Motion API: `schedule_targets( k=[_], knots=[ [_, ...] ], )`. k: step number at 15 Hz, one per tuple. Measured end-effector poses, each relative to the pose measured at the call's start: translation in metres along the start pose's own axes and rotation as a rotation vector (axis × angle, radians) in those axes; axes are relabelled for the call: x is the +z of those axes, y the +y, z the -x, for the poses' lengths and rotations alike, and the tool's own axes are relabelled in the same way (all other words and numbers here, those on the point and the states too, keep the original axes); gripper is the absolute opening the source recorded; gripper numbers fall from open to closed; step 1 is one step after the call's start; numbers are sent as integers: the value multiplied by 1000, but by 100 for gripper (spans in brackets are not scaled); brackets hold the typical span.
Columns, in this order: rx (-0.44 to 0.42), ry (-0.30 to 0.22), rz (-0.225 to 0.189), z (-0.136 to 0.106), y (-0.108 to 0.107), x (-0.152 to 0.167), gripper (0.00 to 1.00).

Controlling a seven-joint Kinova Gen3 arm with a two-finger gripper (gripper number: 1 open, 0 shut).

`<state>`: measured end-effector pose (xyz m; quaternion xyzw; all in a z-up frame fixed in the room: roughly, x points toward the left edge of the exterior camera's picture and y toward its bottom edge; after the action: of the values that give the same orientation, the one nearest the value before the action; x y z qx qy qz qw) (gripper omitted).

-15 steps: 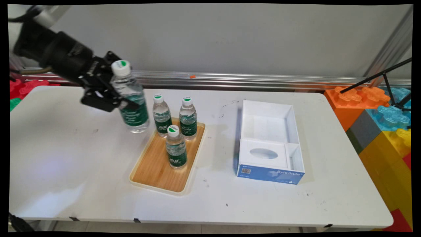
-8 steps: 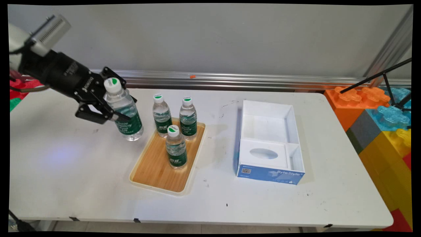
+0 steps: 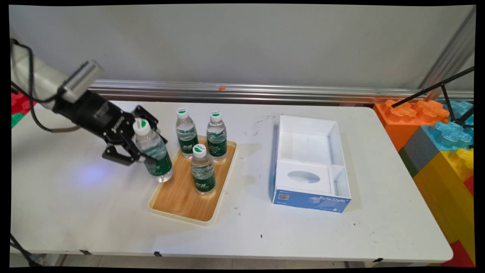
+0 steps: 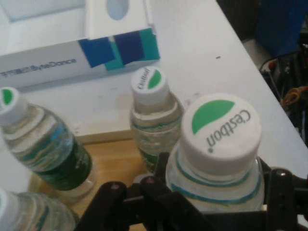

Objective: Place the picked object on the tray

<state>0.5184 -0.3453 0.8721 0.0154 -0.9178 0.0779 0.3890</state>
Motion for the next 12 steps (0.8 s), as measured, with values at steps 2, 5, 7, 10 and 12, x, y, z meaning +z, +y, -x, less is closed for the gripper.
schedule_targets(
  k=[2, 5, 7, 10, 12],
  knots=[
    [20, 8, 23, 13, 0, 15, 0],
    [45, 14, 33, 25, -1, 29, 0],
    [60, 14, 38, 32, -2, 40, 0],
    [84, 13, 50, 44, -3, 55, 0],
    [99, 12, 57, 51, -4, 64, 0]
  ],
)
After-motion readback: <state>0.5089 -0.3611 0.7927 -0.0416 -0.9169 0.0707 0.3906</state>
